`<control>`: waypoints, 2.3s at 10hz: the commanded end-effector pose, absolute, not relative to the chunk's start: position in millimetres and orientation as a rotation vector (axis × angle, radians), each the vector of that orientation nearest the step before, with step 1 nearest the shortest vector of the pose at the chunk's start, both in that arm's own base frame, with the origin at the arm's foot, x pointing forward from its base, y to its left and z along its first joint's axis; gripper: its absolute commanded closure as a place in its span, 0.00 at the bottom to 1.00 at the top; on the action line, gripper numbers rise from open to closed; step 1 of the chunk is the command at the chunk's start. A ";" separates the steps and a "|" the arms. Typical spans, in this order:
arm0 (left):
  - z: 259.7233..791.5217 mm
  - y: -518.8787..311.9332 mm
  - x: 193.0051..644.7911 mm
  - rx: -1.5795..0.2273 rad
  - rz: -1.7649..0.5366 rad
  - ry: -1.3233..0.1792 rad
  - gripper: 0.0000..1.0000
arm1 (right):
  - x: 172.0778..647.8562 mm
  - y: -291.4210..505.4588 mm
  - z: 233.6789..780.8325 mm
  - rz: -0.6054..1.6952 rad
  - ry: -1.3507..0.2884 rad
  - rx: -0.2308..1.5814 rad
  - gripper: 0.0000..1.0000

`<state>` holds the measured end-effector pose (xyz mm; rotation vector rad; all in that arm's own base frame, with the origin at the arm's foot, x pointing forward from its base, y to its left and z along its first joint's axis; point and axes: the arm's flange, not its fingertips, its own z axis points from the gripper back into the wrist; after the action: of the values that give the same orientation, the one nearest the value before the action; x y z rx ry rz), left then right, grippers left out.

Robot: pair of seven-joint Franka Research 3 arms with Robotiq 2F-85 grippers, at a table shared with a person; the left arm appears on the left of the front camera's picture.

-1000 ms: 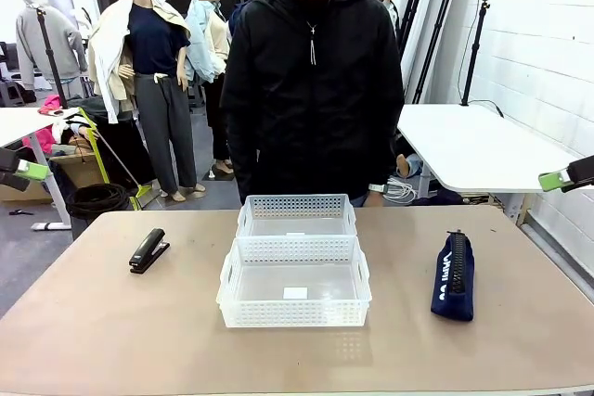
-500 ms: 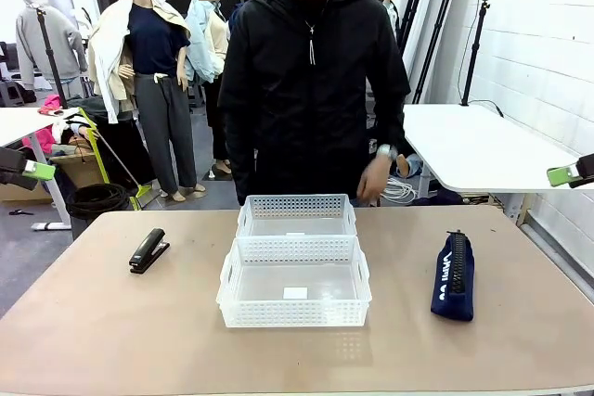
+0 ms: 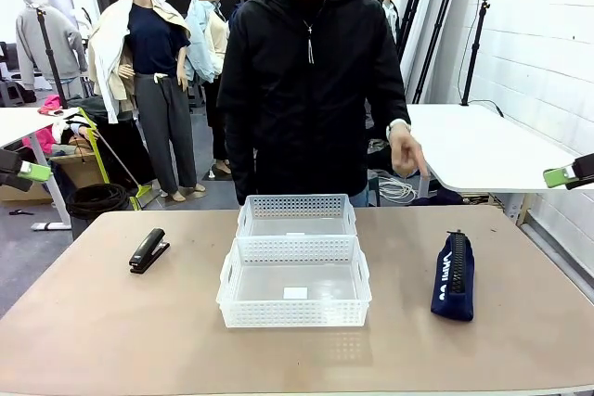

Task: Distribute items into two baskets.
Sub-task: Pick up the Pencil pouch that the person points to.

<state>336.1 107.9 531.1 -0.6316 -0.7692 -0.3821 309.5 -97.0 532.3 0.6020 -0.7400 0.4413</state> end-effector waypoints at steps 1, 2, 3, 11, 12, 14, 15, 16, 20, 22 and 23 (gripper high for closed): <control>530.8 108.1 337.2 -0.647 -0.387 -0.779 0.00 | 311.0 -97.5 530.8 0.458 -0.743 0.614 0.00; 530.8 108.1 337.2 -0.647 -0.387 -0.779 0.00 | 311.0 -97.5 530.8 0.458 -0.743 0.614 0.00; 530.8 108.1 337.2 -0.647 -0.387 -0.779 0.00 | 311.0 -97.5 530.8 0.458 -0.743 0.614 0.00; 530.8 108.1 337.2 -0.647 -0.387 -0.779 0.00 | 311.0 -97.5 530.8 0.458 -0.743 0.614 0.00; 530.8 108.1 337.2 -0.647 -0.387 -0.779 0.00 | 308.8 -97.3 531.6 0.443 -0.734 0.595 0.00; 530.8 108.1 337.2 -0.647 -0.387 -0.779 0.00 | 333.1 -87.2 542.1 0.455 -0.679 0.593 0.00; 530.8 108.1 337.2 -0.647 -0.387 -0.779 0.00 | 354.0 -77.1 545.3 0.416 -0.624 0.583 0.00; 530.8 108.1 337.2 -0.647 -0.387 -0.779 0.00 | 370.9 -64.3 547.7 0.376 -0.575 0.570 0.00; 530.8 108.1 337.2 -0.647 -0.387 -0.779 0.00 | 430.0 -16.3 547.3 0.063 -0.393 0.388 0.00; 530.8 108.1 337.2 -0.647 -0.387 -0.779 0.00 | 457.3 7.9 537.8 -0.086 -0.264 0.324 0.00; 530.8 108.1 337.2 -0.647 -0.387 -0.779 0.00 | 467.8 14.5 529.1 -0.121 -0.219 0.295 0.00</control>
<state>337.1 105.7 531.6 -0.6330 -0.7656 -0.3778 460.7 9.6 520.2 0.3086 -0.2967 -0.0802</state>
